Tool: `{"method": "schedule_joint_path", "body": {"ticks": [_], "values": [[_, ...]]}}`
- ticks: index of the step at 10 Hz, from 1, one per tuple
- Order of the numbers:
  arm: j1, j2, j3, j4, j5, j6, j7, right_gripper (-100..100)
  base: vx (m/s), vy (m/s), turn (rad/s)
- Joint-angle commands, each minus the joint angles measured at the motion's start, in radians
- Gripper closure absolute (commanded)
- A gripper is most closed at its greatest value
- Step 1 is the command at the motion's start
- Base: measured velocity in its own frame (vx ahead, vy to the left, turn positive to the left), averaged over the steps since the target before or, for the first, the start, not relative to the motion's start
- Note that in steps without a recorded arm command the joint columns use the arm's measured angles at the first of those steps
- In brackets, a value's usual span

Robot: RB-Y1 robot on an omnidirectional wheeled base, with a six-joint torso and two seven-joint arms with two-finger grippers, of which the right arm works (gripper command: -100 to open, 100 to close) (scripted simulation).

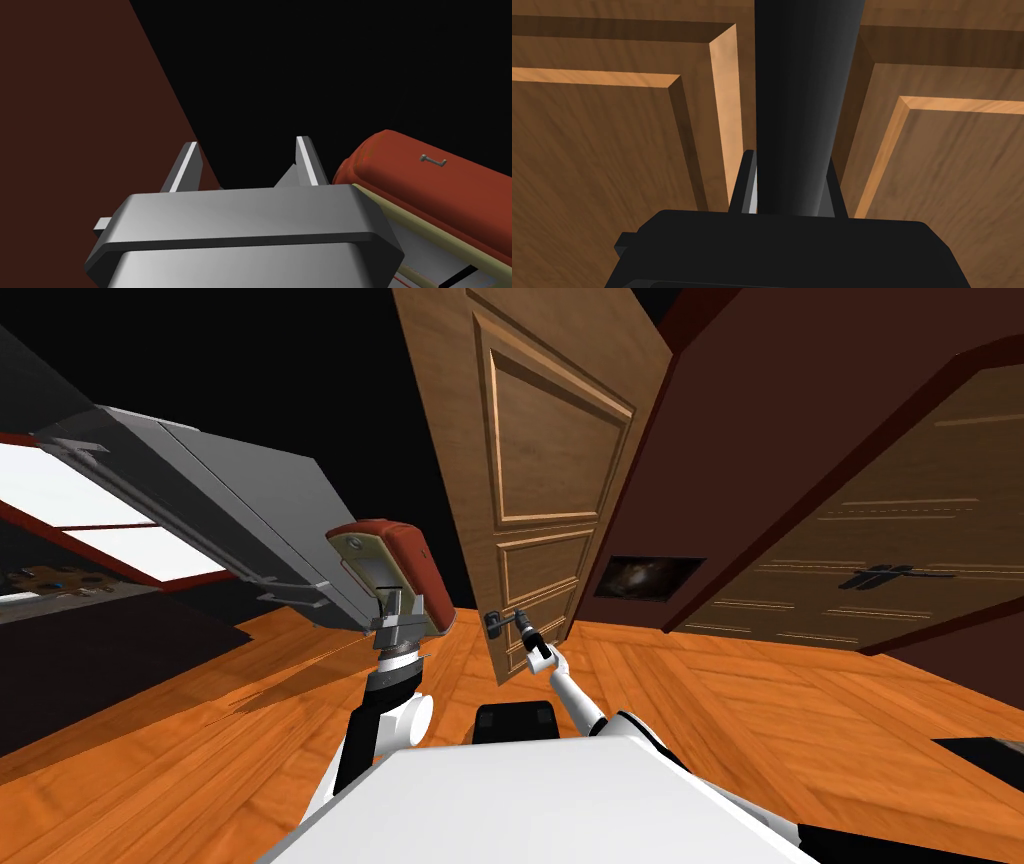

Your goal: Push the door open

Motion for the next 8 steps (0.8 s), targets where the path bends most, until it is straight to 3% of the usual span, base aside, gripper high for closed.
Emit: {"method": "schedule_joint_path", "body": {"ticks": [1,5,6,7,8], "values": [[-0.002,0.011,0.005,0.001,-0.003,0.000,0.004,100,0.065,0.187,-0.111],[0.003,0.030,0.008,-0.004,-0.008,0.002,0.012,100,0.036,0.140,-0.049],[0.000,0.017,-0.007,-0.007,-0.009,0.000,0.014,100,0.005,0.023,-0.044],[-0.001,-0.014,-0.029,-0.006,-0.012,0.001,0.018,100,0.080,0.100,-0.066],[-0.002,-0.019,-0.033,-0.005,-0.012,0.001,0.019,100,0.091,0.144,-0.061]]}}
